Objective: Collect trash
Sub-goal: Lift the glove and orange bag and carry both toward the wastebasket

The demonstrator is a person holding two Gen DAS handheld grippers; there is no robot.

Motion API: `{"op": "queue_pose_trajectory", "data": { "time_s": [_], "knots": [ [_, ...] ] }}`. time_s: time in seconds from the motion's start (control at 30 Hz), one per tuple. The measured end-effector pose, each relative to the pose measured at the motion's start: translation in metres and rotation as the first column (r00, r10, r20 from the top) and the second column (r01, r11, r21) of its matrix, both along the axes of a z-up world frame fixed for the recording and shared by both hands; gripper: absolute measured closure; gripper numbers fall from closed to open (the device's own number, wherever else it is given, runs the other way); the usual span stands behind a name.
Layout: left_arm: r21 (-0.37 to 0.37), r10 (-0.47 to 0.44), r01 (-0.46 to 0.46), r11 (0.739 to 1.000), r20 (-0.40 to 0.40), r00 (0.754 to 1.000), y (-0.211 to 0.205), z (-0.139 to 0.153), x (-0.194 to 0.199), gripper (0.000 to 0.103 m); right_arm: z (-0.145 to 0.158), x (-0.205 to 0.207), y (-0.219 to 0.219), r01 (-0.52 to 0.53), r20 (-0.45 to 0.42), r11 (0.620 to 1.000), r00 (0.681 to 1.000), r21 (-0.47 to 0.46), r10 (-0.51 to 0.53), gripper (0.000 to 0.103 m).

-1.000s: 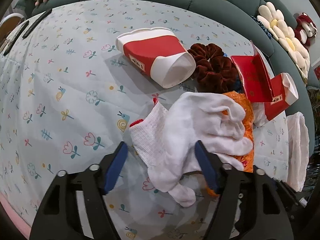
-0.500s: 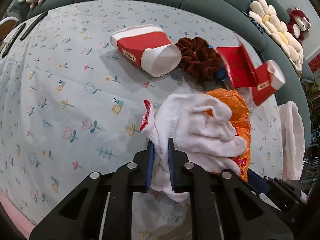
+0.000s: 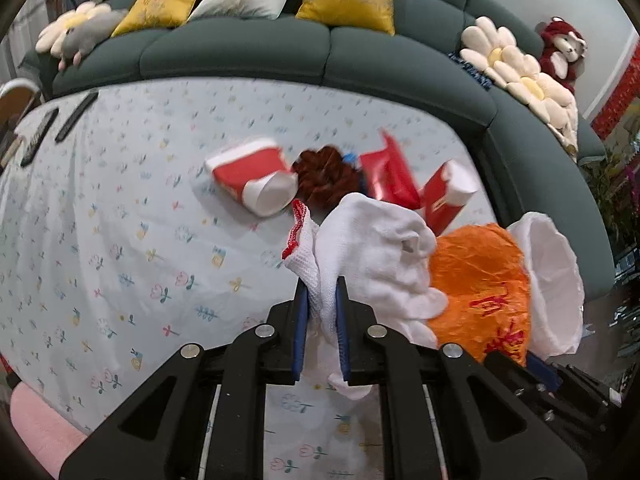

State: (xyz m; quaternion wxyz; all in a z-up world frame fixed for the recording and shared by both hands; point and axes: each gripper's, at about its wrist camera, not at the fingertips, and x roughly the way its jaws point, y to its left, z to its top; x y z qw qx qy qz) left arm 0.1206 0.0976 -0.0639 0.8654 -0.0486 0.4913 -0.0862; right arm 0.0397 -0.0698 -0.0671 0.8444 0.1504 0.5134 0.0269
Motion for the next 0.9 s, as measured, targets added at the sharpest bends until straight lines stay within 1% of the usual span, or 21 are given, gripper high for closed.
{"op": "queue_pose_trajectory", "data": {
  "time_s": [0.17, 0.37, 0.5, 0.73, 0.9],
  "knots": [
    [0.000, -0.059, 0.059, 0.998, 0.052, 0.997, -0.029, 0.024, -0.011, 0.091, 0.027, -0.021, -0.038, 0.073, 0.070, 0.997, 0.995, -0.025, -0.071, 0.079],
    [0.010, -0.142, 0.141, 0.990, 0.099, 0.985, -0.072, 0.044, -0.022, 0.091, 0.053, -0.037, -0.066, 0.129, 0.133, 0.989, 0.984, -0.069, -0.119, 0.079],
    [0.026, -0.198, 0.196, 0.980, 0.134, 0.971, -0.106, 0.059, -0.031, 0.091, 0.068, -0.048, -0.089, 0.171, 0.177, 0.982, 0.972, -0.081, -0.155, 0.079],
    [0.053, -0.288, 0.283, 0.958, 0.177, 0.941, -0.155, 0.076, -0.044, 0.091, 0.089, -0.063, -0.129, 0.251, 0.245, 0.964, 0.944, -0.087, -0.223, 0.079],
    [0.052, -0.338, 0.334, 0.941, 0.193, 0.921, -0.190, 0.083, -0.049, 0.091, 0.098, -0.071, -0.156, 0.306, 0.265, 0.949, 0.924, -0.081, -0.275, 0.079]
  ]
}}
